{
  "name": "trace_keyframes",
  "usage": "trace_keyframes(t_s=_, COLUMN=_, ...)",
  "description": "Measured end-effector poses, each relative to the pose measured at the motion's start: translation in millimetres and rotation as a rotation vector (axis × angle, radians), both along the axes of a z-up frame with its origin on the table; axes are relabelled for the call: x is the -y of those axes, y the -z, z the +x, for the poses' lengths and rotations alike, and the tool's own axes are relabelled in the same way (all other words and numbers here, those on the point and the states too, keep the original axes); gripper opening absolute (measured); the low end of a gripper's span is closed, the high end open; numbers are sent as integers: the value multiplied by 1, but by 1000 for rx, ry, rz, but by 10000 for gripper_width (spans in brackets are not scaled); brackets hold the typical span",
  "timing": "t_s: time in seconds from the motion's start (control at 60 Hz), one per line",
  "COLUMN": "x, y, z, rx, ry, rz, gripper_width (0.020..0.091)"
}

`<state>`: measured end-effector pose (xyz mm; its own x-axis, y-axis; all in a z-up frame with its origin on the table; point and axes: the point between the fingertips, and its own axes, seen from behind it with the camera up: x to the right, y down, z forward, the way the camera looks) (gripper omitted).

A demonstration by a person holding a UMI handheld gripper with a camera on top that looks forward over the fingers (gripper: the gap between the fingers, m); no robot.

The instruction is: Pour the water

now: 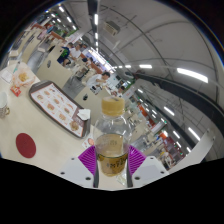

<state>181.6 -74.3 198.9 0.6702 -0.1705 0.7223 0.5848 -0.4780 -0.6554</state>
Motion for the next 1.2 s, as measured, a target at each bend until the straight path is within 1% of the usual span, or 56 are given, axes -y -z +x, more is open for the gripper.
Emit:
trace_keyframes(t_s=0.067, x=-15, y=-22, z=-39, rx=148, ry=-41, rz=-6, gripper_width=371)
trace_keyframes(t_s=0.15, x=-31, y=-42, z=-92, rx=329, ry=-114, rz=-14, gripper_width=372)
trace_keyframes(t_s=0.283, x=-52, y=-49, z=-183, rx=662, ry=-256, rz=-34, gripper_width=373)
trace_keyframes(t_s=0.35, x=-62, y=-30, z=-222, rx=802, ry=-323, rz=-77, gripper_width=370)
trace_keyframes(t_s=0.417, x=-64, y=-2, z=-248, rx=939, ry=-380, rz=-147, gripper_width=371)
trace_keyframes(t_s=0.433, x=-69, y=9, z=-250, rx=972, ry=-396, rz=-158, gripper_width=371)
trace_keyframes(t_s=0.533, x=-67, y=41, z=-279, rx=1157, ry=-485, rz=-206, gripper_width=370)
trace_keyframes(t_s=0.617, x=-64, y=61, z=-291, rx=1233, ry=-530, rz=-241, gripper_width=369)
trace_keyframes(t_s=0.65, x=-62, y=68, z=-289, rx=1247, ry=-540, rz=-254, gripper_width=368)
trace_keyframes(t_s=0.75, x=-61, y=69, z=-291, rx=1231, ry=-549, rz=-261, gripper_width=368)
trace_keyframes(t_s=0.85, x=-61, y=55, z=-288, rx=1097, ry=-539, rz=-234, gripper_width=369)
trace_keyframes(t_s=0.933, x=-60, y=37, z=-281, rx=868, ry=-516, rz=-198, gripper_width=371)
trace_keyframes(t_s=1.1, x=-48, y=3, z=-264, rx=225, ry=-481, rz=-88, gripper_width=369)
trace_keyframes(t_s=1.2, x=-38, y=5, z=-248, rx=-99, ry=-424, rz=-56, gripper_width=369)
